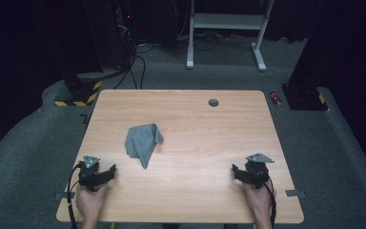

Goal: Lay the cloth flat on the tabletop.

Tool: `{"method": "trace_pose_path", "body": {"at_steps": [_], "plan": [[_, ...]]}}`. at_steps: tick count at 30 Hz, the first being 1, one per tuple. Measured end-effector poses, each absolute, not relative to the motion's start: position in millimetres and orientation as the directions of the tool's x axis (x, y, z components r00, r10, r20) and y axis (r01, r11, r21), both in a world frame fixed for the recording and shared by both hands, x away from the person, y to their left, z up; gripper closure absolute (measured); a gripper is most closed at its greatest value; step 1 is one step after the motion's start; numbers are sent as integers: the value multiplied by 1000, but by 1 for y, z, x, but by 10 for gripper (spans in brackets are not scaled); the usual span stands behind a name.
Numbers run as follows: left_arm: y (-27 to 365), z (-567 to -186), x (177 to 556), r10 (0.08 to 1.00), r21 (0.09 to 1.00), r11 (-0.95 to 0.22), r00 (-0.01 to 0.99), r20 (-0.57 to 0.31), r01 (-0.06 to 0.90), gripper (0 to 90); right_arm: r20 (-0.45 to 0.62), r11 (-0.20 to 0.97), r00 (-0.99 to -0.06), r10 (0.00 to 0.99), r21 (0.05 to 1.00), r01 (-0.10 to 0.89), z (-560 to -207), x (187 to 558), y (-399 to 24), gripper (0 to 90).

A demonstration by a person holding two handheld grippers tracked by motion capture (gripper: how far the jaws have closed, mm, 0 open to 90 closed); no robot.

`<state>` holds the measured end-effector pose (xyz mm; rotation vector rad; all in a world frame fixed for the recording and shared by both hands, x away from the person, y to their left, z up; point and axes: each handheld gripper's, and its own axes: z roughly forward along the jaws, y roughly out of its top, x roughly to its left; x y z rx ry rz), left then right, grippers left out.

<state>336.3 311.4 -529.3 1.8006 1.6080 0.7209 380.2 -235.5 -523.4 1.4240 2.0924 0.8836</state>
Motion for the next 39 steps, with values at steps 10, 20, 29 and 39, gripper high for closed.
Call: {"method": "trace_pose_path", "body": {"at_steps": [10,20,29,39], "plan": [[311,-529,337,992,743,-82,125,-3,664,231,-15,259,-361,933,724,639,-523,380,-236,278],[309,-529,338,992,737,-87,129,0,670,186,-15,259,-361,932,723,640,-523,380,-236,278],[303,-528,343,992,730,-83,129,-7,678,174,-15,259,-361,933,724,640,-523,380,-236,278],[290,-523,348,981,741,-73,184,-69,668,207,-15,259,-361,932,724,640,-523,380,-236,278]]}}
